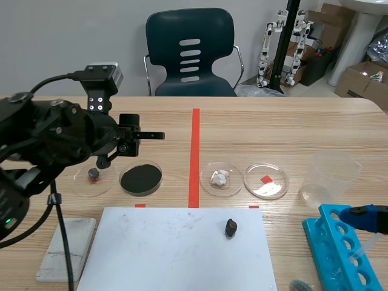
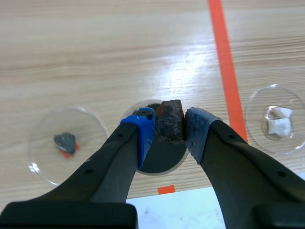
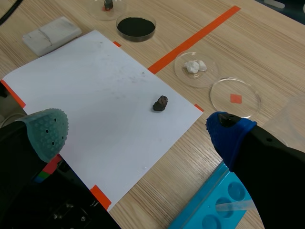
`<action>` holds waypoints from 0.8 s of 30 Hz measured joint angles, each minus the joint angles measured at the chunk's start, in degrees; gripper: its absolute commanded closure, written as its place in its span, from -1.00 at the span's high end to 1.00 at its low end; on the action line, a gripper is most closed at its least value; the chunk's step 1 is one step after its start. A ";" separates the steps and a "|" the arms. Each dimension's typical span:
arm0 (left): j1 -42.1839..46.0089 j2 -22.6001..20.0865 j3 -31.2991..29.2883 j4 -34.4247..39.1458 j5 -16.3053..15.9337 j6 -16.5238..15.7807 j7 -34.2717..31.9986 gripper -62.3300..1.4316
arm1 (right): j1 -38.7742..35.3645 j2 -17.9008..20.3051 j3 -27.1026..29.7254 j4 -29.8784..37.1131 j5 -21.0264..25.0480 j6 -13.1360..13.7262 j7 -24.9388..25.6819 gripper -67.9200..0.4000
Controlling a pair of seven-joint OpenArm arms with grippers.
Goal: Lower the mineral onto the iron filings and hold still
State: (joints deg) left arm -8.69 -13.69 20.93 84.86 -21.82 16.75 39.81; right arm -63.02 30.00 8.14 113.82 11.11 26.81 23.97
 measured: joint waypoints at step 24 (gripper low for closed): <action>53.37 -13.57 -18.23 34.73 6.01 -31.06 -33.83 -0.55 | 0.00 0.00 0.00 0.00 0.00 0.00 0.00 0.78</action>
State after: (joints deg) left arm 44.69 -27.27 2.70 119.59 -15.81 -14.31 5.98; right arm -63.02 30.00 8.14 113.82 11.11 26.81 23.97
